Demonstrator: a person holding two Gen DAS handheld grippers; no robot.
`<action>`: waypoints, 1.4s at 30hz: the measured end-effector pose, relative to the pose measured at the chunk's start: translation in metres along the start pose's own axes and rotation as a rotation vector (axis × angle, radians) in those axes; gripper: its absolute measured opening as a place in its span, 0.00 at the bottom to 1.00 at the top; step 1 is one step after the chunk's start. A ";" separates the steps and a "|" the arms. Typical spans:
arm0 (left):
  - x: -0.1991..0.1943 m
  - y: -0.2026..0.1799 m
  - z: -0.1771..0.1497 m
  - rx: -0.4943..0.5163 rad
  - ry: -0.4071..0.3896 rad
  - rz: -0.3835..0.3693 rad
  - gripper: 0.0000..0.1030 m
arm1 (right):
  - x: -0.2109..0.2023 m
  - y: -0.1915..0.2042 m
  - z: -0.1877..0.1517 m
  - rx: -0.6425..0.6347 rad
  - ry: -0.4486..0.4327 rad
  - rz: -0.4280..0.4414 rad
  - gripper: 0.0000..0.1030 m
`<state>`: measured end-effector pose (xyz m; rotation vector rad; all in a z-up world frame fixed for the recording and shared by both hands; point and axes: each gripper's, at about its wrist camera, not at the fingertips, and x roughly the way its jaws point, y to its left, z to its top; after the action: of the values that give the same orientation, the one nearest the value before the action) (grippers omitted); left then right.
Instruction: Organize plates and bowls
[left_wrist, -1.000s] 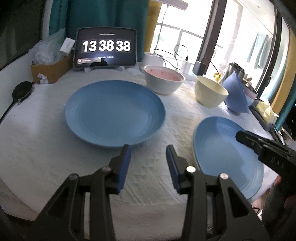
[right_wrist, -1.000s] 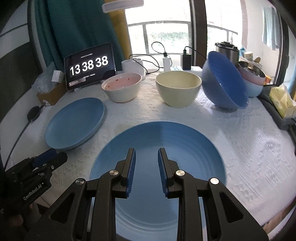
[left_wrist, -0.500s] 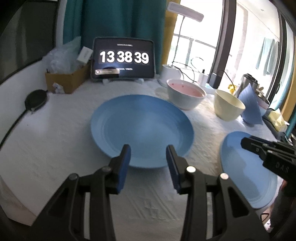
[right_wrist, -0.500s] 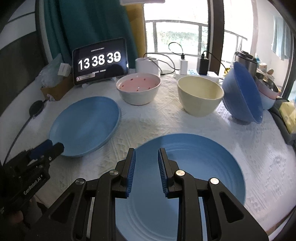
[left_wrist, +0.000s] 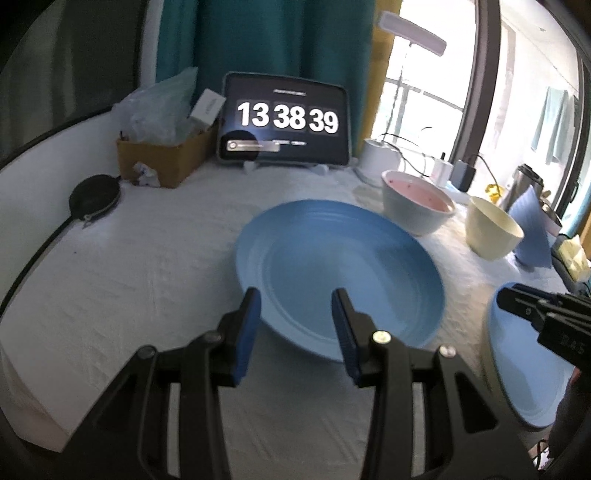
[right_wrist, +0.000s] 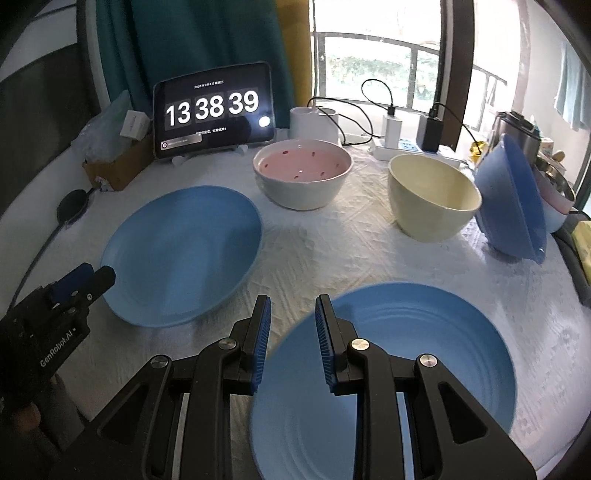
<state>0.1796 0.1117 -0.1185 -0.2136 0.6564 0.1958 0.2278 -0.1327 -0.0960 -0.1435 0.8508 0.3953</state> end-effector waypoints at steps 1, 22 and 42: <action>0.003 0.004 0.001 -0.005 0.004 0.005 0.40 | 0.002 0.001 0.001 -0.002 0.003 0.002 0.26; 0.044 0.023 0.010 -0.066 0.139 0.007 0.40 | 0.044 0.025 0.024 -0.016 0.036 0.039 0.26; 0.052 0.010 0.008 -0.002 0.185 -0.020 0.39 | 0.079 0.040 0.027 -0.076 0.171 0.049 0.24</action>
<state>0.2219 0.1297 -0.1455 -0.2413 0.8373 0.1588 0.2778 -0.0661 -0.1362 -0.2297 1.0097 0.4669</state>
